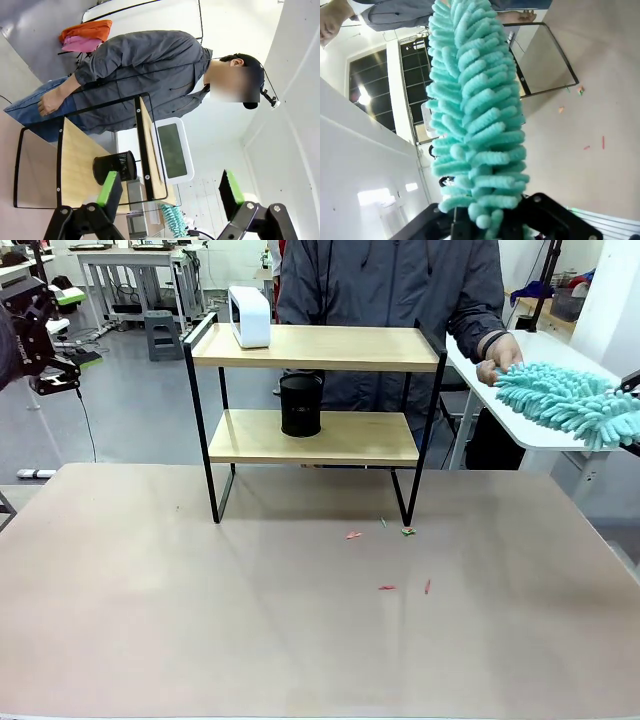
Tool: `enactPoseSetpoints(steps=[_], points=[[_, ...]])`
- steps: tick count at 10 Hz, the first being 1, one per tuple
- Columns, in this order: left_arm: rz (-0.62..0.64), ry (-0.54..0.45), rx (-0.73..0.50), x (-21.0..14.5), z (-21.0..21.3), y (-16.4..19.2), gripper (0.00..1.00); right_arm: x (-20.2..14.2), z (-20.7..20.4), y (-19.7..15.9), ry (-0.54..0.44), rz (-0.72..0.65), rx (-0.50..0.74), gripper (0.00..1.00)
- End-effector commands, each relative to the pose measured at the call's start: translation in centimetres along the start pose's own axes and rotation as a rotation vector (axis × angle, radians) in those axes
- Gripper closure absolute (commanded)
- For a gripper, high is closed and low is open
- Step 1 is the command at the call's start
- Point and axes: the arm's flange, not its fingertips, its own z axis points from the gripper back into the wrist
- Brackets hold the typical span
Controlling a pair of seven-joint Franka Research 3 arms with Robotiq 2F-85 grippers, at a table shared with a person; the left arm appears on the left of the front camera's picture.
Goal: Clean the shelf.
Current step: Hand the Duster back to the human.
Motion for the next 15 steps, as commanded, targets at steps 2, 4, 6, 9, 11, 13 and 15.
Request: enactPoseSetpoints(steps=[2,4,6,9,11,13,15], points=[[0.001,-0.001,0.002,-0.4,0.2,0.0,0.00,0.0,0.0,0.0,0.000,0.000,0.000,0.71],[0.001,-0.001,0.002,-0.4,0.2,0.0,0.00,-0.3,-0.2,0.4,0.033,0.024,-0.004,0.16],[0.000,0.000,0.000,0.0,0.0,0.0,0.00,-0.7,-0.3,1.1,0.063,0.040,0.024,0.00],[0.129,0.409,0.028,-4.9,1.1,0.2,0.00,-3.3,-0.6,2.8,0.147,0.071,0.068,0.00],[0.163,0.637,0.059,-8.2,1.6,2.1,0.00,-7.2,-3.0,3.6,0.337,0.087,0.114,0.00],[0.186,0.692,0.059,-11.3,-1.5,2.1,0.00,-10.7,-7.9,4.2,0.510,0.101,0.168,0.00],[0.194,0.643,0.053,-10.3,0.1,2.9,0.00,-9.0,-5.6,5.1,0.431,0.126,0.122,0.00]])
